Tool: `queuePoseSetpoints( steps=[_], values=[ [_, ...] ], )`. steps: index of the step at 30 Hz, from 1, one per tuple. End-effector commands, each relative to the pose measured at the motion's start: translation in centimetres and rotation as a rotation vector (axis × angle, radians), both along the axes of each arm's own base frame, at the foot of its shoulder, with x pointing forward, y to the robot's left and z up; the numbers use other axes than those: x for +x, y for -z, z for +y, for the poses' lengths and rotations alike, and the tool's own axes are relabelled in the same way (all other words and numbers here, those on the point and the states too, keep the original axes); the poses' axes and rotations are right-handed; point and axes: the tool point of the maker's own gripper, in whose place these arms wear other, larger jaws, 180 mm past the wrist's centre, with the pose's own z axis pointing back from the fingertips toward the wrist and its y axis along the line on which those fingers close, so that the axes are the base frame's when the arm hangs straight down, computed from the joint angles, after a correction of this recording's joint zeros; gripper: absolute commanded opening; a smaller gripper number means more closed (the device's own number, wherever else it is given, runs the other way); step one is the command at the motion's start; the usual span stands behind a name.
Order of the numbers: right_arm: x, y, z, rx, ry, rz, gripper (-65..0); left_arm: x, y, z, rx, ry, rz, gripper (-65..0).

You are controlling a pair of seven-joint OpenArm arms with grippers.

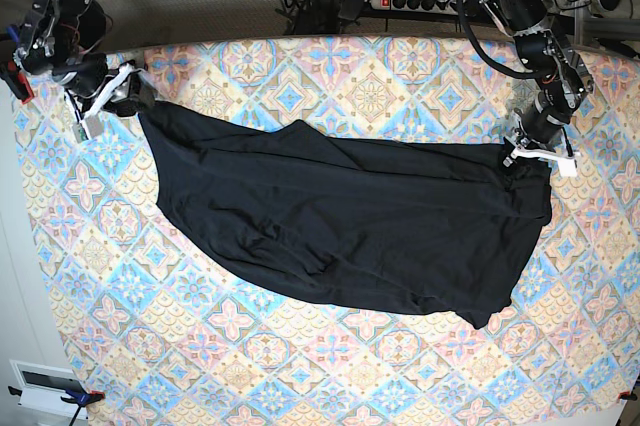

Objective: Layout the t-shirt on the table in an organized manner, then fold the t-shirt properly
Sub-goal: 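Drag the shirt edge with the right gripper outward, away from the left gripper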

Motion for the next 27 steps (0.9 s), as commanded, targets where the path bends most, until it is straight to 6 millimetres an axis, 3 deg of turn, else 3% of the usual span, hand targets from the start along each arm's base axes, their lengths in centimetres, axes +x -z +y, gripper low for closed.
queuePoseSetpoints(
  steps=[1,5,11,14,21,27],
  values=[
    [0.7,-1.0,-0.3,0.013,0.002,-0.040,-38.1,-0.5,0.4,0.0,0.009,0.023,0.039,-65.0],
    [0.3,-0.2,-0.2,0.085,0.030,-0.022,-30.2,-0.5,0.4,0.0,0.009,0.023,0.039,-65.0],
    [-0.6,1.6,-0.2,0.128,0.068,0.023,-30.4,-0.5,0.4,0.0,0.009,0.023,0.040,-65.0],
    [1.2,1.2,-0.3,0.141,0.077,-0.010,-30.4,-0.5,0.4,0.0,0.009,0.023,0.040,-65.0],
    [2.8,1.0,0.2,0.174,0.090,-0.036,-30.4,-0.5,0.4,0.0,0.009,0.023,0.040,-65.0],
    [4.7,1.7,1.9,0.218,0.055,-0.027,-30.4,-0.5,0.4,0.0,0.009,0.023,0.040,-65.0]
  ],
)
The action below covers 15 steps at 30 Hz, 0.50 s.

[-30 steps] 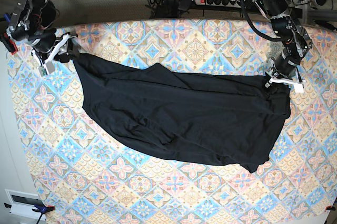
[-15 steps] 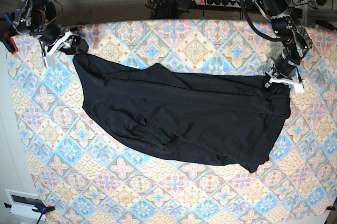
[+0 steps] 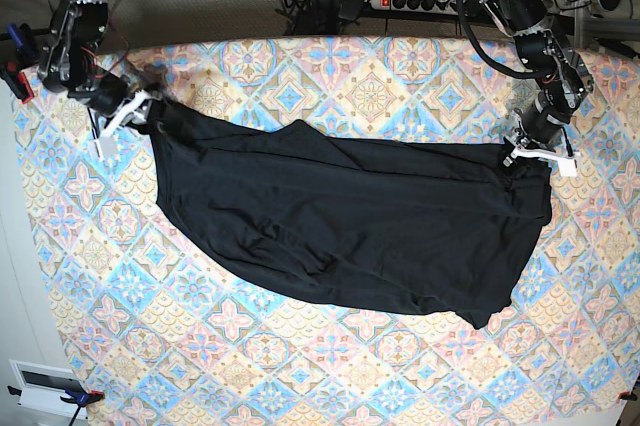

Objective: Layout the t-shirt on the table in an organized manner, then fold the t-shirt properly
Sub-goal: 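Drag the shirt edge with the right gripper outward, away from the left gripper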

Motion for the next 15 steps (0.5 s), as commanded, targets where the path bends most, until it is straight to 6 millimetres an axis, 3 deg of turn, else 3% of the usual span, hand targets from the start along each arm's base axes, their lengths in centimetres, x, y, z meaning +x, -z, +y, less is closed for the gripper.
queuePoseSetpoints(
  steps=[1,6,8,13,15],
  values=[
    [0.86,-1.12,-0.79,-0.004,0.007,-0.043,-30.4,-0.49,0.39,-0.03,0.009,0.022,0.038,-65.0],
    [1.00,-1.01,-0.85,0.001,0.012,-0.041,-31.7,-0.49,0.39,-0.03,0.009,0.022,0.038,-65.0],
    [1.00,-1.01,-0.85,0.001,0.012,-0.041,-37.6,-0.49,0.39,-0.03,0.009,0.022,0.038,-65.0],
    [1.00,-0.94,-0.92,0.001,0.017,-0.038,-60.2,-0.50,0.40,-0.05,0.009,0.022,0.039,-65.0],
    [0.82,-0.52,-1.01,0.008,0.024,-0.024,-63.5,-0.61,0.45,-0.17,0.007,0.034,0.045,-65.0]
  ],
)
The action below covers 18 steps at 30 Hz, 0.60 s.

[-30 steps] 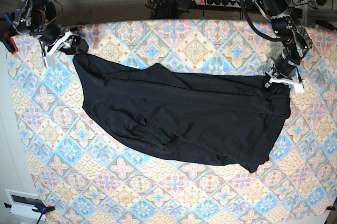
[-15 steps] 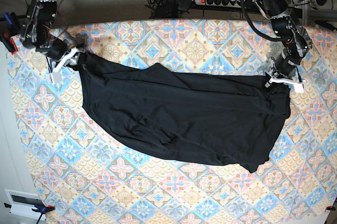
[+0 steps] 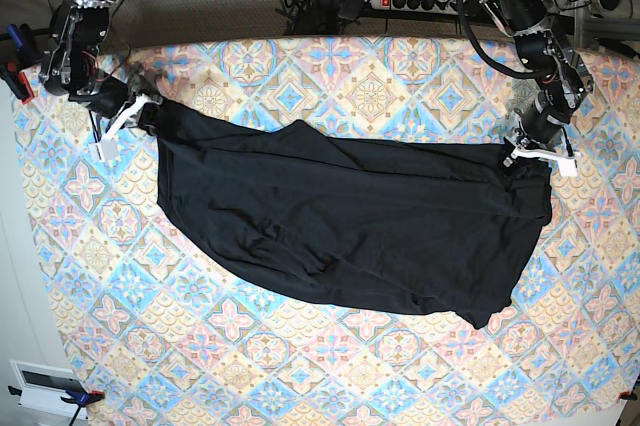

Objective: Layout the t-shirt on the table in an organized manner, then fold the t-shirt properly
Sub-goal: 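Drag the shirt edge with the right gripper outward, away from the left gripper, then pull the shirt edge with the left gripper away from the right gripper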

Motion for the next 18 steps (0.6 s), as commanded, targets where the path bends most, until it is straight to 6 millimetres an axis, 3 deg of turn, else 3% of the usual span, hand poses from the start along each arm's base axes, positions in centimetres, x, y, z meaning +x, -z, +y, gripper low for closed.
queuePoseSetpoints(
  steps=[1,10,18],
  values=[
    [0.7,-0.9,-0.8,-0.001,0.011,-0.036,-63.0,-0.7,0.4,0.1,0.013,0.041,0.052,-65.0],
    [0.5,-0.8,-1.6,-0.015,0.016,-0.023,-64.5,-1.8,-1.8,4.6,0.055,0.036,0.035,-65.0],
    [0.2,-1.2,-2.8,-0.055,-0.002,-0.014,-64.6,-5.6,-1.4,7.0,0.064,0.027,0.086,-65.0]
  ],
)
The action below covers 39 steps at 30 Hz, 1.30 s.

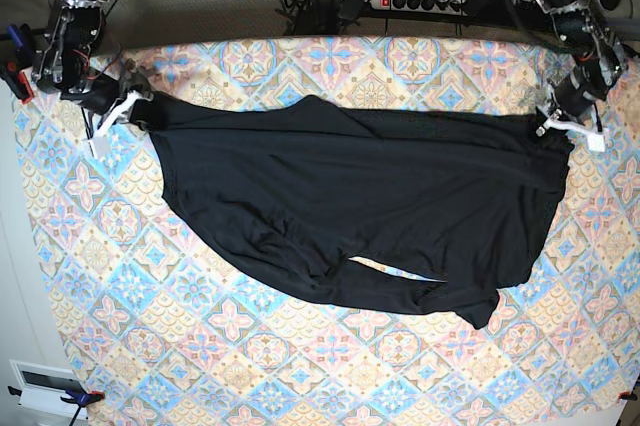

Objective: Layout the t-shirt on the table in an organized manner, then fold the t-shirt properly
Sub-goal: 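Pull the shirt edge with the left gripper away from the right gripper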

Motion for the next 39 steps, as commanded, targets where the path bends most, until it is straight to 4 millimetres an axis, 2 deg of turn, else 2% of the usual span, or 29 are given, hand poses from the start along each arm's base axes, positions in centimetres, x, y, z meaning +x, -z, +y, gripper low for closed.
queuePoseSetpoints(
  steps=[1,3,6,8,15,21,31,34,39],
  values=[
    [0.9,-1.3,-1.1,-0.027,-0.004,-0.039,-64.6,-0.3,-0.7,1.6,0.048,-0.009,0.005,-65.0],
    [0.1,-1.1,-1.9,-0.038,0.005,-0.012,-64.6,-1.2,-0.8,1.9,0.061,-0.003,0.016,-65.0],
    [-1.3,-0.9,-3.0,-0.054,0.027,0.020,-64.6,-2.3,-1.9,1.5,0.111,0.037,0.008,-65.0],
    [-1.5,-1.3,-3.0,-0.070,0.017,0.010,-64.6,-3.2,-2.3,1.2,0.136,0.060,0.012,-65.0],
    [-4.0,-1.0,-3.0,-0.099,-0.005,0.048,-64.6,-6.6,-1.4,0.2,0.137,0.070,0.066,-65.0],
    [-4.9,-0.6,-3.2,-0.103,-0.009,0.070,-64.6,-9.6,-0.9,1.4,0.127,-0.020,0.101,-65.0],
    [-5.0,-0.4,-3.2,-0.101,-0.005,0.077,-64.3,-10.3,-0.6,1.5,0.125,-0.024,0.117,-64.9],
    [-5.0,-0.5,-3.2,-0.104,-0.006,0.075,-62.0,-10.7,-0.4,1.4,0.120,-0.025,0.132,-60.1],
    [-5.0,-0.6,-3.3,-0.105,0.000,0.071,-53.2,-11.4,-0.9,0.6,0.110,0.035,0.171,-44.4]
  ],
)
